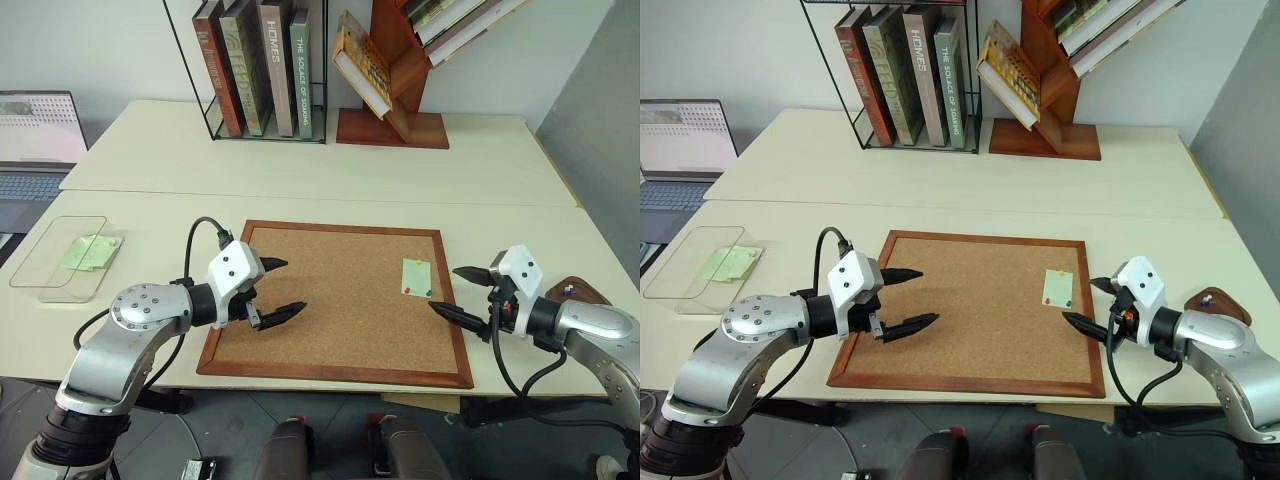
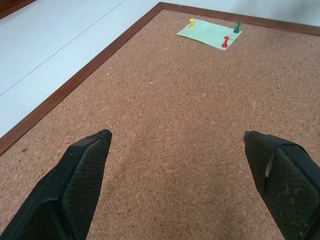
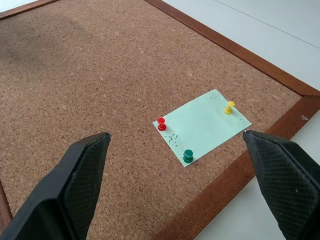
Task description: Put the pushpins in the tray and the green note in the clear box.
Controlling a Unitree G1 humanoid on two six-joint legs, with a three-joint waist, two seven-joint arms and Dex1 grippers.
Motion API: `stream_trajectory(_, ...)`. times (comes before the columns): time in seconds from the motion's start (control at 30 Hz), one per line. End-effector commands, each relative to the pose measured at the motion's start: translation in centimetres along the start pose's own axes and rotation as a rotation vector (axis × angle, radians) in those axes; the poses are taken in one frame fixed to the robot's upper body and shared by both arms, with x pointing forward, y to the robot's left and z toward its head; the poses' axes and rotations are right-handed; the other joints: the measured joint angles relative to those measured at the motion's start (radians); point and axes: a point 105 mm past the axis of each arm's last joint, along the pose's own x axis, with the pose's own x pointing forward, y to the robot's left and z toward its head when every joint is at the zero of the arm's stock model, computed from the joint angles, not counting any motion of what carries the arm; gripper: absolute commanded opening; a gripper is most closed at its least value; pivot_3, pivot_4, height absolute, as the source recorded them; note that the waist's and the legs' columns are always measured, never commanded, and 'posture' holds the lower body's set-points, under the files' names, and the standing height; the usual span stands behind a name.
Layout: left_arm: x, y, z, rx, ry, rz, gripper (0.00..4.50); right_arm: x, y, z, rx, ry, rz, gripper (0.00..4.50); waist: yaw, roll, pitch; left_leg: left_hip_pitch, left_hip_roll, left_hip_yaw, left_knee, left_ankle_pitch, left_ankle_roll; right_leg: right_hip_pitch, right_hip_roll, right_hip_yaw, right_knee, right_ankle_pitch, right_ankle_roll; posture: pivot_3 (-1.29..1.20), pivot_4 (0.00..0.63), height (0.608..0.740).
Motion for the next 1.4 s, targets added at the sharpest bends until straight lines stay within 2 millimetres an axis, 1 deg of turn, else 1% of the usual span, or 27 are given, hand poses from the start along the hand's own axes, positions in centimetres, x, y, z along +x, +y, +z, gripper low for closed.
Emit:
stream_trajectory(0.03,-0.4,0.4,1.3,0.024,-0.047,0.009,4.48,-0.4,-0.2,1.5,-0.047,-0.039,-0.014,4.5,0.0,0.0,0.0,0.0,0.0,0.0,0.0,0.0,0.0,0.0,0.0,0.0,0.0,0.0,0.0,0.0,0.15,0.74)
stream_trajectory(0.43,-0.5,0.6,0.9,0.01,-0.021,0.02,4.48,-0.3,0.0,1.5,-0.039,-0.041,-0.005,4.5,0.0,0.0,0.0,0.0,0.0,0.0,0.0,0.0,0.0,0.0,0.0,0.0,0.0,0.0,0.0,0.0,0.15,0.74)
stream_trajectory(0.77,0.0,0.9,1.4,-0.013,-0.053,0.041,4.48,-0.3,0.0,1.5,-0.039,-0.039,-0.005,4.5,0.0,0.0,0.0,0.0,0.0,0.0,0.0,0.0,0.0,0.0,0.0,0.0,0.0,0.0,0.0,0.0,0.15,0.74)
stream_trajectory(0.97,1.4,1.7,2.2,-0.021,-0.095,0.075,4.48,-0.2,0.2,1.4,-0.037,-0.044,0.004,4.5,0.001,0.0,0.0,0.0,0.0,0.0,0.001,0.0,0.0,0.001,0.0,0.0,0.0,0.0,0.001,0.0,0.15,0.74)
stream_trajectory(1.17,3.3,0.9,2.4,-0.005,-0.105,0.025,4.48,-0.1,0.4,1.5,-0.035,-0.05,0.01,4.5,0.001,0.0,0.0,0.001,-0.001,0.0,0.001,0.0,0.0,0.001,0.0,0.0,0.0,0.001,0.001,0.0,0.15,0.74)
stream_trajectory(1.23,3.9,0.9,2.5,-0.004,-0.112,0.016,4.12,0.0,0.5,1.5,-0.032,-0.054,0.012,4.5,0.001,0.0,0.0,0.001,0.0,0.0,0.001,0.0,0.0,0.002,0.0,0.0,0.0,0.001,0.001,0.0,0.15,0.74)
stream_trajectory(1.27,4.2,1.0,2.6,-0.003,-0.114,0.016,4.06,0.0,0.6,1.5,-0.03,-0.056,0.012,4.5,0.001,0.0,0.0,0.001,0.0,0.0,0.001,0.0,0.0,0.001,0.0,0.0,0.0,0.001,0.001,0.0,0.15,0.74)
stream_trajectory(1.33,4.7,1.1,2.7,-0.003,-0.117,0.013,3.66,0.0,0.6,1.6,-0.026,-0.062,0.011,4.5,0.001,0.0,0.0,0.001,0.0,0.0,0.001,0.0,0.0,0.002,0.001,0.0,0.001,0.001,0.001,0.0,0.15,0.74)
stream_trajectory(1.37,5.0,1.1,2.7,-0.004,-0.119,0.011,3.53,0.0,0.7,1.6,-0.024,-0.065,0.01,4.5,0.001,0.0,0.0,0.001,0.0,0.0,0.001,0.0,0.0,0.002,0.001,0.0,0.001,0.001,0.001,0.0,0.15,0.74)
stream_trajectory(1.4,5.2,1.1,2.8,-0.006,-0.121,0.007,3.25,0.0,0.7,1.6,-0.023,-0.066,0.01,4.5,0.001,0.0,0.0,0.001,0.0,0.0,0.001,0.0,0.0,0.002,0.001,0.0,0.001,0.001,0.001,0.0,0.15,0.74)
